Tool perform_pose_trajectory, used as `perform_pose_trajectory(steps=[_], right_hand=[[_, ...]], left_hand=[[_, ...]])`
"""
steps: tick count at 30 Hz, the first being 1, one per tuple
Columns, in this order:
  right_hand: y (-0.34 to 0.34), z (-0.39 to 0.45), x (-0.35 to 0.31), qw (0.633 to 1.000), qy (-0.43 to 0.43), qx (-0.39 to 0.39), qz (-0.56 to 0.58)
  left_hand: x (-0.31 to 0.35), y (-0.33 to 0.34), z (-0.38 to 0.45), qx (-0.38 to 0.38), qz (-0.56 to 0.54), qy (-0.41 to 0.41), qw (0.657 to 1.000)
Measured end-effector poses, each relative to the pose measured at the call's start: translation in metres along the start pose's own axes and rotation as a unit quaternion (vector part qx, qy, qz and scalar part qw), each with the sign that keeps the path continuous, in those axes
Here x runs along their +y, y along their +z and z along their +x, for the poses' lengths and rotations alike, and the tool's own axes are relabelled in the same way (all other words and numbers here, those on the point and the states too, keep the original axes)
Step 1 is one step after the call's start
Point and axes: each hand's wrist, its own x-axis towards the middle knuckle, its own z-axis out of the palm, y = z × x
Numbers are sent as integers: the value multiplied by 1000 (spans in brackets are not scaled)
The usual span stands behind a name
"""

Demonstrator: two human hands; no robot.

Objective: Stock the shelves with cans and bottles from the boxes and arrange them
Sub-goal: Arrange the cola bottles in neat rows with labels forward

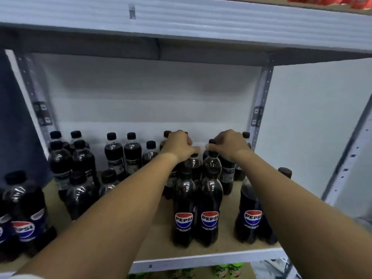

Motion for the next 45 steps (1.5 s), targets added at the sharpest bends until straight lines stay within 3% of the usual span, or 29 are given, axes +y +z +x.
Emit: perform_pose_trajectory(steps=[6, 12, 17, 23, 29, 35, 41, 45], right_hand=[[15, 14, 12, 1000, -1, -16, -16], [10, 22, 19, 994, 0, -79, 70], [13, 24, 19, 999, 6, -42, -8], [6, 29, 21, 994, 6, -93, 53], [7, 25, 19, 996, 24, -69, -48], [1, 26, 26, 992, 9, -127, 26], [3, 22, 24, 995, 5, -103, -12], [-2, 20, 25, 991, 0, -135, 18]], left_hand=[[-7, 5, 13, 4, 9, 33, 999], [-17, -6, 14, -66, -64, -2, 996], [-24, 6, 14, -31, -2, 14, 999], [-30, -1, 18, -138, -70, -17, 988], [-20, 5, 17, -41, -77, 13, 996], [-22, -2, 21, -127, -89, 3, 988], [-22, 2, 20, -96, -84, -15, 992], [-28, 1, 18, -149, -140, -12, 979]])
